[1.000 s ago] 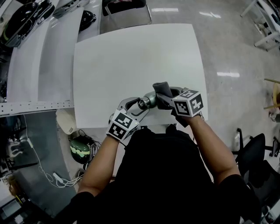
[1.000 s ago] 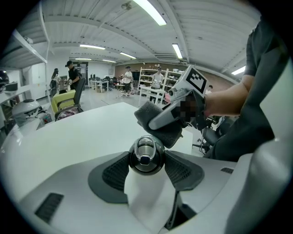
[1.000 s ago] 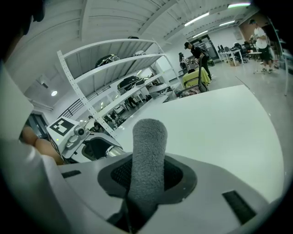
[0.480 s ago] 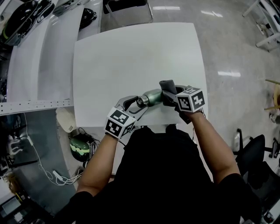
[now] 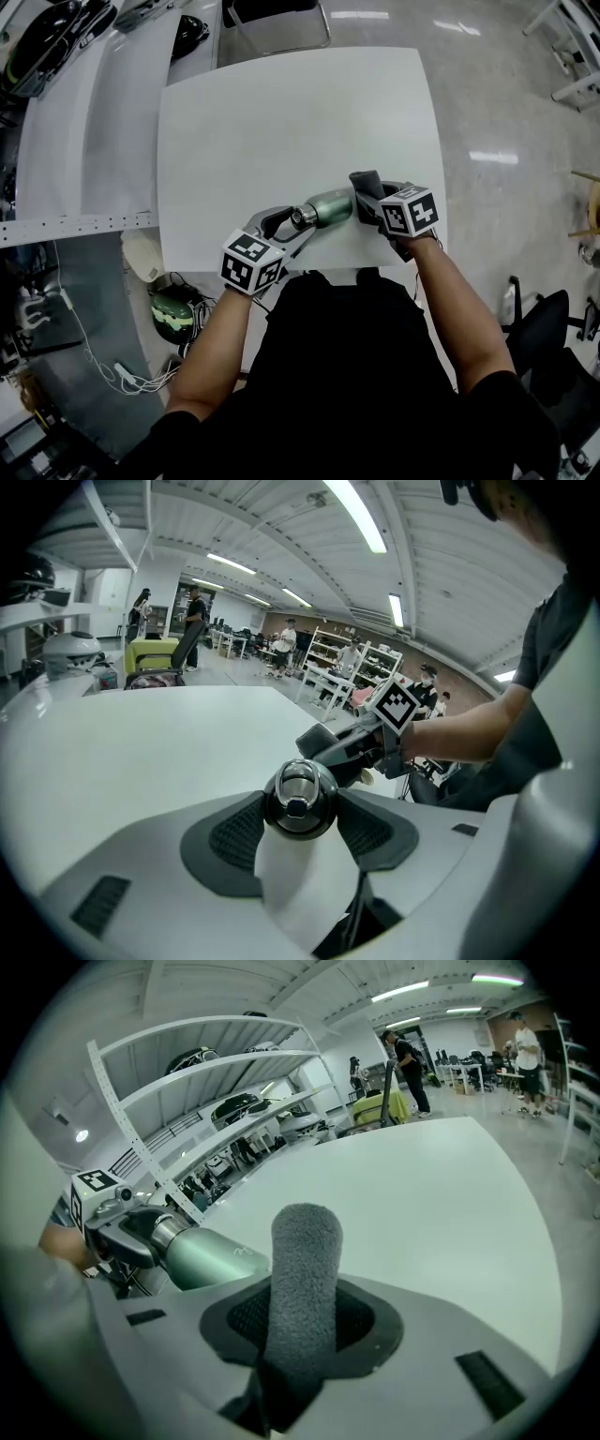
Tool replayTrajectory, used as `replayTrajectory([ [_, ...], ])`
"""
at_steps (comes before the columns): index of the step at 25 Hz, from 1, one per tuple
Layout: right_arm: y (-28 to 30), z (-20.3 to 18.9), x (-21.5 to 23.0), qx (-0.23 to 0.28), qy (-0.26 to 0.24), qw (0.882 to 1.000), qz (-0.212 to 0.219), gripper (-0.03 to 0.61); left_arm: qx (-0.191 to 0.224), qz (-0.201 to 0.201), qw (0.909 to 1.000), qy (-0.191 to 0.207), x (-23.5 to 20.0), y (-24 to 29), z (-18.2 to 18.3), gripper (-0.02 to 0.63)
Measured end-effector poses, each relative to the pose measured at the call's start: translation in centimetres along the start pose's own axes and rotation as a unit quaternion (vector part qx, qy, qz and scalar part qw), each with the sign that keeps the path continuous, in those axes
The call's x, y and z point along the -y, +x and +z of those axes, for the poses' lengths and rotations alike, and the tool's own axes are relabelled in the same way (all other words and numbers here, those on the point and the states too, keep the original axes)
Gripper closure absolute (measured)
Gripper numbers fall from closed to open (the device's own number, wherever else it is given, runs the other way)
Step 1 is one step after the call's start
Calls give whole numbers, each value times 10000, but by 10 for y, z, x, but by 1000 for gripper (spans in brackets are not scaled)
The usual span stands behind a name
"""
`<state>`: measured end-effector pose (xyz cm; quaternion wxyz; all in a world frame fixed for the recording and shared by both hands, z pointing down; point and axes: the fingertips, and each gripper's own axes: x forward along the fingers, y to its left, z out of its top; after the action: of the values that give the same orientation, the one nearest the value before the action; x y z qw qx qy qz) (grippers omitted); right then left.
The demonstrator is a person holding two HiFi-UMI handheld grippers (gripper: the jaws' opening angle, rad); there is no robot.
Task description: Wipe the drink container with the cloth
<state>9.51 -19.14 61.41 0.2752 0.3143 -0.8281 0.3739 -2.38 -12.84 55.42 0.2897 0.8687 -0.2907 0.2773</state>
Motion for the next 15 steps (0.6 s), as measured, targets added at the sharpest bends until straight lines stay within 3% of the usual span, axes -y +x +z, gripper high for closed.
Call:
replayTrajectory([
  [6,-18,17,-22,447,-37,9990,90,468,113,-38,9992,-388,-5,1,0,360],
  [11,-37,36,-78,1105,-136,9918,625,468,260,-69,9940,-1065,-13,0,0,360],
  [15,-38,42,-114,1456,-235,9852,873,468,407,-74,9846,-1700,-18,0,-3,360],
])
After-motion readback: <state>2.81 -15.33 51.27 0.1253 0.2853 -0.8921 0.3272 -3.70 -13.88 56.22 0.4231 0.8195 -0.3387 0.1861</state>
